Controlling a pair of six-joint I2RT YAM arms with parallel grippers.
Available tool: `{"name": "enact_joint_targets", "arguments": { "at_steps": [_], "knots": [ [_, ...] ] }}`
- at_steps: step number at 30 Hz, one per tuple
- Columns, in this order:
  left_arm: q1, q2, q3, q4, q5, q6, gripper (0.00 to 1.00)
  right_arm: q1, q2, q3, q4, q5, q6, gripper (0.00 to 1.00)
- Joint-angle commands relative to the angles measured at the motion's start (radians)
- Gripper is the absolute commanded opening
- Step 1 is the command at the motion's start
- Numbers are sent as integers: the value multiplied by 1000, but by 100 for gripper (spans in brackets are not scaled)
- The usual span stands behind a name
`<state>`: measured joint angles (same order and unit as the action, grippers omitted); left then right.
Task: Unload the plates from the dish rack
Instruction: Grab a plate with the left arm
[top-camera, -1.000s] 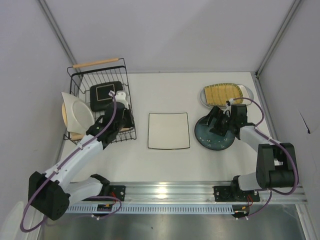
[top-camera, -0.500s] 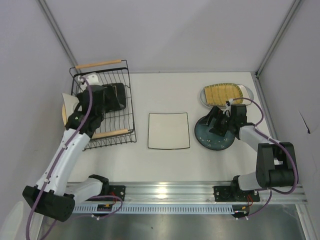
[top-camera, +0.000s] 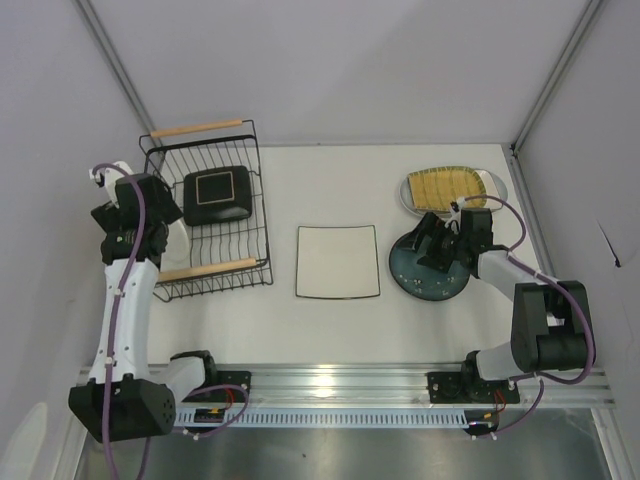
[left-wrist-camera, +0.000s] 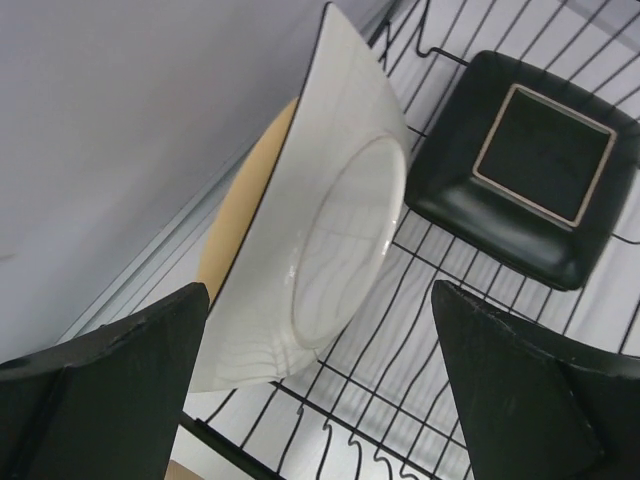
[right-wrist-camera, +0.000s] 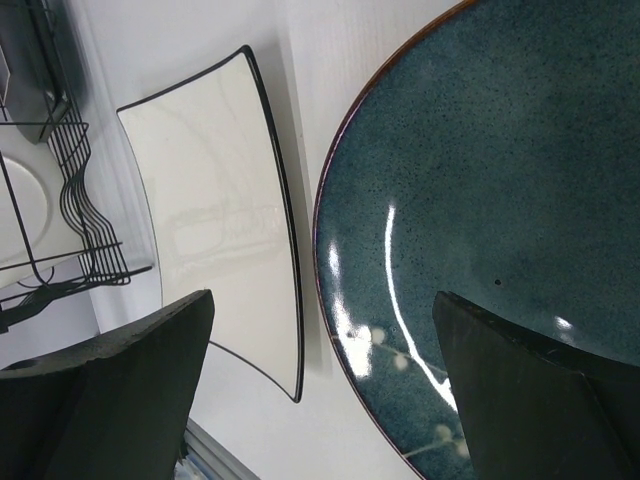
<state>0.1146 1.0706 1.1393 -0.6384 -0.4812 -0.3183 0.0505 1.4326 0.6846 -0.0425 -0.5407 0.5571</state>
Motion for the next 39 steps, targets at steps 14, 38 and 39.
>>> {"name": "enact_joint_targets", "arguments": {
  "at_steps": [14, 38, 39],
  "knots": [
    [77, 46, -53, 75, -33, -8, 100, -15, 23, -30, 121, -82, 27, 100],
    [83, 55, -93, 160, 88, 38, 89, -26, 120, -46, 184, -113, 46, 100],
    [83, 42, -95, 161, 107, 41, 87, -24, 126, -45, 185, -113, 47, 100]
  ]
}}
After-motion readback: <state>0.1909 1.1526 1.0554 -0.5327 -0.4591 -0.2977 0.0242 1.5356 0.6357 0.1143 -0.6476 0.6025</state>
